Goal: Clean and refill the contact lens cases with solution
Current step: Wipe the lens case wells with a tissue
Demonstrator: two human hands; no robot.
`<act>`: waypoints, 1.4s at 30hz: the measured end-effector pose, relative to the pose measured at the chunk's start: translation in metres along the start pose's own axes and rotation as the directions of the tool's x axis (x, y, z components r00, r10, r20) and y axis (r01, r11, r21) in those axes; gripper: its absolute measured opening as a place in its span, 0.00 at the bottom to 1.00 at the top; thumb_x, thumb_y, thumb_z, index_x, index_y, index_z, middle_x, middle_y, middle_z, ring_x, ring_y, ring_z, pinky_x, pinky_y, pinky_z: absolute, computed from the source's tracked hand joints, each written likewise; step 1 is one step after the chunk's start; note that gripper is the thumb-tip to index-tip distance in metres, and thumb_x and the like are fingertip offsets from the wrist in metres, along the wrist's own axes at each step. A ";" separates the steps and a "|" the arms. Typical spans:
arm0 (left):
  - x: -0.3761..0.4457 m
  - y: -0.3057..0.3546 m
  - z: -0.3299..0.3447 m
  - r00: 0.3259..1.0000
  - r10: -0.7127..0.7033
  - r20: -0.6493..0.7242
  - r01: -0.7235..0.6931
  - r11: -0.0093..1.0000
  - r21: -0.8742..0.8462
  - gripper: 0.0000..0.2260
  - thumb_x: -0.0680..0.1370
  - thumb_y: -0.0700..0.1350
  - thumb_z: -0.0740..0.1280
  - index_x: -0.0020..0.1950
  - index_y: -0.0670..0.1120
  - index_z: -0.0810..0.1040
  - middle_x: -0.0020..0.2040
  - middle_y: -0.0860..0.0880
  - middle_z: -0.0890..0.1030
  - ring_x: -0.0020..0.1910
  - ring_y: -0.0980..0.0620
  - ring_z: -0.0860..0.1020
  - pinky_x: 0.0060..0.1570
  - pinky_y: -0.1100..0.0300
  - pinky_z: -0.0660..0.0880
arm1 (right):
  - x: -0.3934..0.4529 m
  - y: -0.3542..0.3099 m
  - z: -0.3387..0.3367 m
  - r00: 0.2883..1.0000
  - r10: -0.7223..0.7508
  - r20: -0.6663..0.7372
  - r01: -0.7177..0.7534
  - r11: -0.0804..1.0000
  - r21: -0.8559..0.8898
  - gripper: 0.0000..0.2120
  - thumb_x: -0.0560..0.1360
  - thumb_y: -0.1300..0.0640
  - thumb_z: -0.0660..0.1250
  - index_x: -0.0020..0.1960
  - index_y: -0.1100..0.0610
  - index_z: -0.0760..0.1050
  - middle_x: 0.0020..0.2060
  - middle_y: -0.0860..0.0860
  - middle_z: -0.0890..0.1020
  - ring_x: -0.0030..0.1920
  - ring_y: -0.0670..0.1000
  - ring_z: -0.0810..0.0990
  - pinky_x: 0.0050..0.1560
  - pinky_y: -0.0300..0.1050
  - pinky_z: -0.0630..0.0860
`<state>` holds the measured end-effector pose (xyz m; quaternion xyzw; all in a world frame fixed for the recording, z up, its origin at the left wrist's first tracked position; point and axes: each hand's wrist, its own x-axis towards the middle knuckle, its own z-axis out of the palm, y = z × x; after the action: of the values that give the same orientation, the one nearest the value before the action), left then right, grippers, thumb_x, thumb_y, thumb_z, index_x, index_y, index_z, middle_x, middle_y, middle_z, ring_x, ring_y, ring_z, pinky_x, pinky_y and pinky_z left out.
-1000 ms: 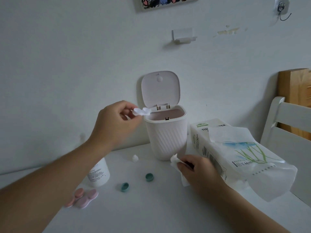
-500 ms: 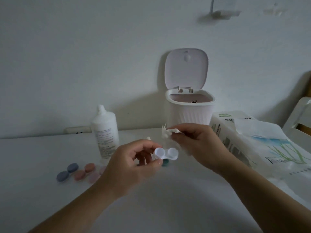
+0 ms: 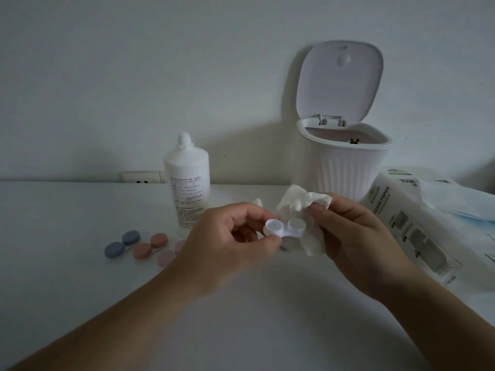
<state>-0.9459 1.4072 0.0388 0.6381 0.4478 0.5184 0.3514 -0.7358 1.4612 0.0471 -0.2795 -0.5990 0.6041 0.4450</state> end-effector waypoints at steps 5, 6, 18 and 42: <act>0.002 -0.001 -0.002 1.000 -0.011 -0.019 0.011 1.000 -0.002 0.11 0.67 0.53 0.75 0.48 0.55 0.86 0.41 0.50 0.86 0.36 0.52 0.78 0.38 0.57 0.77 | -0.003 -0.004 0.002 0.999 0.007 0.044 -0.011 0.996 0.094 0.10 0.67 0.52 0.72 0.44 0.55 0.86 0.47 0.58 0.86 0.47 0.55 0.86 0.48 0.45 0.81; 0.002 -0.001 -0.002 1.000 0.000 -0.026 0.000 1.000 0.005 0.12 0.67 0.53 0.75 0.49 0.55 0.86 0.42 0.50 0.86 0.36 0.51 0.79 0.37 0.58 0.77 | -0.003 -0.005 0.001 0.998 0.005 0.057 -0.011 0.994 0.111 0.08 0.67 0.53 0.71 0.42 0.56 0.86 0.46 0.59 0.86 0.47 0.56 0.85 0.47 0.46 0.82; 0.001 -0.002 0.002 0.994 0.107 0.018 -0.108 0.993 0.053 0.12 0.71 0.41 0.76 0.51 0.53 0.84 0.42 0.52 0.85 0.37 0.49 0.80 0.40 0.53 0.78 | -0.001 -0.001 0.002 1.000 -0.016 0.012 0.017 0.997 -0.079 0.13 0.62 0.52 0.79 0.40 0.54 0.77 0.36 0.58 0.83 0.35 0.53 0.83 0.33 0.40 0.78; 0.004 0.007 -0.001 0.870 0.490 0.053 -0.419 0.679 0.603 0.10 0.74 0.45 0.75 0.53 0.43 0.85 0.43 0.58 0.81 0.43 0.58 0.79 0.45 0.73 0.72 | -0.009 -0.006 0.005 0.962 0.167 0.215 -0.095 0.946 -0.310 0.17 0.77 0.51 0.65 0.54 0.65 0.80 0.43 0.59 0.86 0.41 0.58 0.87 0.44 0.43 0.83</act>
<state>-0.9456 1.4080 0.0472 0.7761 0.4338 0.4565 -0.0331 -0.7346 1.4503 0.0517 -0.3079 -0.7121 0.5647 0.2814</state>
